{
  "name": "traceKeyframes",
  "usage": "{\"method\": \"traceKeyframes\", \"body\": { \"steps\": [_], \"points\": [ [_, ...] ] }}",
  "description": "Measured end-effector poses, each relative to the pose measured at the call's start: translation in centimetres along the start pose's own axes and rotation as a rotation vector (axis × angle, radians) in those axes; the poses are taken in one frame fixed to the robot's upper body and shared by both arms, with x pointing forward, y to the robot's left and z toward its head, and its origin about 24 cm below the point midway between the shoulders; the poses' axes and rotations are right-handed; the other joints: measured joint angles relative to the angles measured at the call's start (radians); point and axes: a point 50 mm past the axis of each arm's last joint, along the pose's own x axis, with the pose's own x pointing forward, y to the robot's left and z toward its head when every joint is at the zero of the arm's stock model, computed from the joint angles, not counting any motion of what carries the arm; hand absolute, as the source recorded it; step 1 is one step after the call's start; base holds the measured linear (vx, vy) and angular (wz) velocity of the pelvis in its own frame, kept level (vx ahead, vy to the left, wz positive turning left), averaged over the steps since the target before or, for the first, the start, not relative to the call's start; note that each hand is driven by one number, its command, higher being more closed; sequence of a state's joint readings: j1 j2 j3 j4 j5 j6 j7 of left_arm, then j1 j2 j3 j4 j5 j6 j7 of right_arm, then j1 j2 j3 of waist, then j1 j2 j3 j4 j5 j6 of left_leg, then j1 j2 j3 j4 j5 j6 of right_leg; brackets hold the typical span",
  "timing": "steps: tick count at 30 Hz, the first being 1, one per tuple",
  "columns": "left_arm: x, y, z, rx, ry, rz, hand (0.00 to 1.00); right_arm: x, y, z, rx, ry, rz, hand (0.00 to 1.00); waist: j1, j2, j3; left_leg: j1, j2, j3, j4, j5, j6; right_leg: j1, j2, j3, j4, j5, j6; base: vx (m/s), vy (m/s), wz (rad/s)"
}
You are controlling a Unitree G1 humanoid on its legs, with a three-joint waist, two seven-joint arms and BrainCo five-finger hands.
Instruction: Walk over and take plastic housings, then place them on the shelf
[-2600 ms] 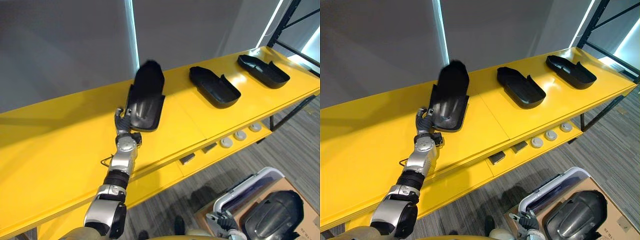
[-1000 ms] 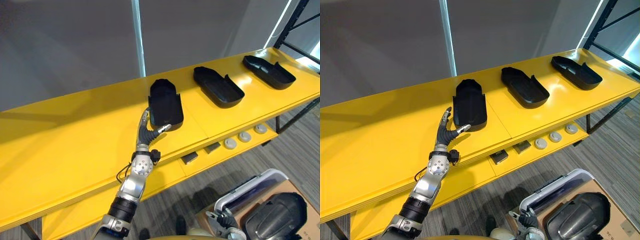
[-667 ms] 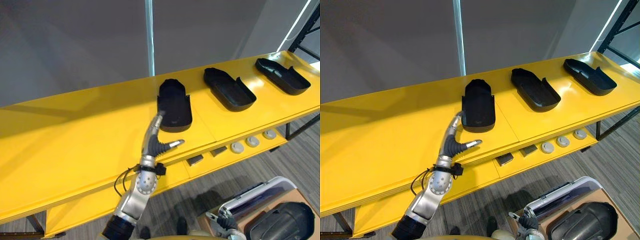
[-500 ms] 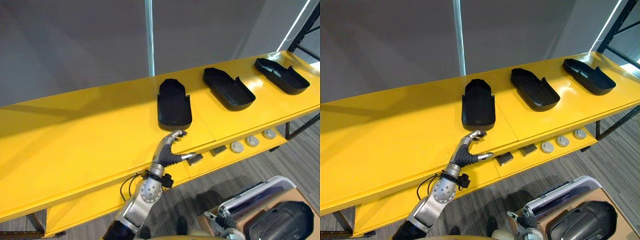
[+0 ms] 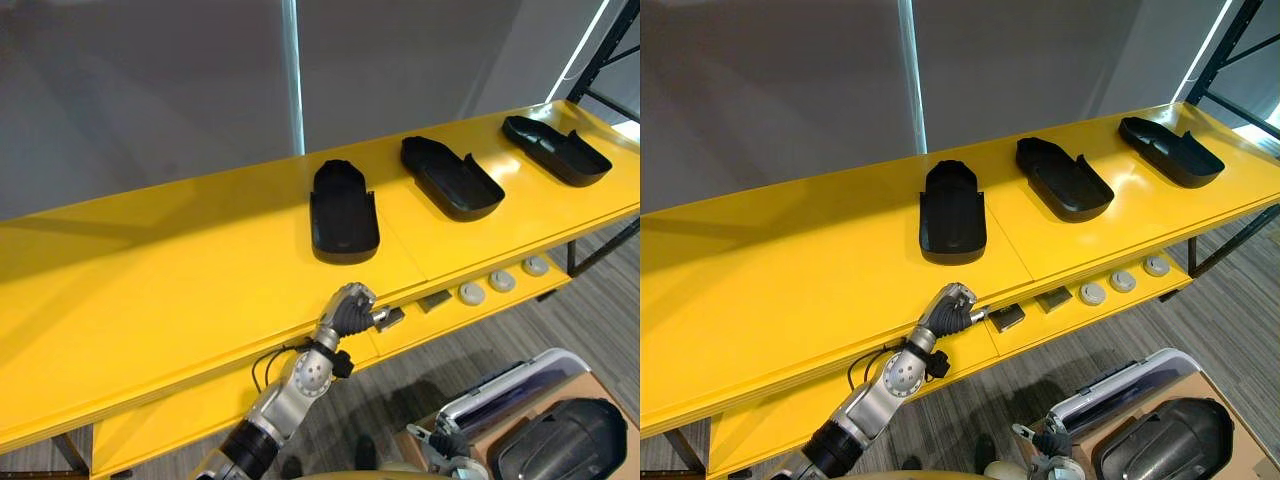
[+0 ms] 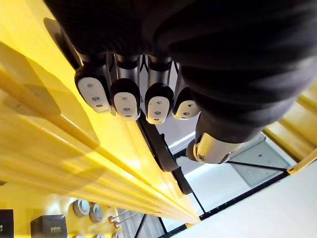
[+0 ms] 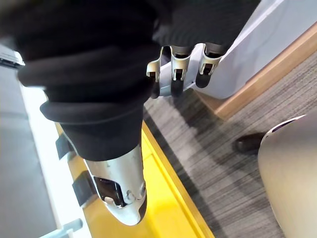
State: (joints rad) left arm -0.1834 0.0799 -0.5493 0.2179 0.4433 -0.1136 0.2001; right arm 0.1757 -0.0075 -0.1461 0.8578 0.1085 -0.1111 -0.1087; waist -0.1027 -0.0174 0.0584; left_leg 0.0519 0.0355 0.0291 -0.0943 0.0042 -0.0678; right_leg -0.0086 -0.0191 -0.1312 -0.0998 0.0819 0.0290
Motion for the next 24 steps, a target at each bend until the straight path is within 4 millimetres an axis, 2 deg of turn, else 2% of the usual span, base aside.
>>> {"method": "traceKeyframes", "body": {
  "steps": [4, 5, 10, 15, 24],
  "points": [
    [0.8, 0.7, -0.1, 0.022, 0.006, 0.029, 1.00, 0.0, 0.1, 0.1, 0.000, -0.002, 0.001, 0.00, -0.009, -0.002, 0.001, 0.000, 0.000, 0.002, 0.000, -0.001, 0.001, -0.001, 0.000, 0.001, 0.000, 0.002, -0.003, 0.00, 0.000, 0.00],
    [0.8, 1.1, -0.4, 0.024, 0.025, 0.051, 1.00, 0.1, 0.1, 0.2, 0.000, -0.005, 0.003, 0.00, -0.021, -0.004, 0.003, 0.000, 0.000, 0.003, 0.000, -0.002, 0.003, -0.001, 0.000, 0.002, 0.000, 0.002, -0.003, 0.00, 0.012, -0.04],
    [1.4, 2.0, -0.7, 0.039, 0.038, 0.101, 1.00, 0.1, 0.1, 0.3, 0.002, -0.005, 0.001, 0.00, -0.021, -0.009, 0.005, -0.002, 0.000, 0.023, 0.000, -0.006, 0.009, -0.010, 0.001, 0.021, 0.000, 0.005, -0.002, -0.01, 0.017, -0.11],
    [2.4, 3.7, -0.7, 0.055, 0.041, 0.164, 1.00, 0.1, 0.3, 0.3, 0.002, -0.007, 0.004, 0.00, -0.026, -0.023, 0.014, 0.000, -0.001, 0.027, 0.000, -0.007, 0.010, -0.011, 0.001, 0.023, 0.000, 0.006, -0.002, -0.01, 0.008, -0.02],
    [3.2, 5.4, -1.9, 0.077, 0.114, 0.227, 1.00, 0.2, 0.3, 0.6, 0.003, -0.017, 0.006, 0.00, -0.049, -0.024, 0.022, -0.003, -0.001, 0.030, 0.000, -0.007, 0.010, -0.015, 0.001, 0.026, 0.000, 0.006, -0.002, 0.00, 0.000, 0.00]
  ]
}}
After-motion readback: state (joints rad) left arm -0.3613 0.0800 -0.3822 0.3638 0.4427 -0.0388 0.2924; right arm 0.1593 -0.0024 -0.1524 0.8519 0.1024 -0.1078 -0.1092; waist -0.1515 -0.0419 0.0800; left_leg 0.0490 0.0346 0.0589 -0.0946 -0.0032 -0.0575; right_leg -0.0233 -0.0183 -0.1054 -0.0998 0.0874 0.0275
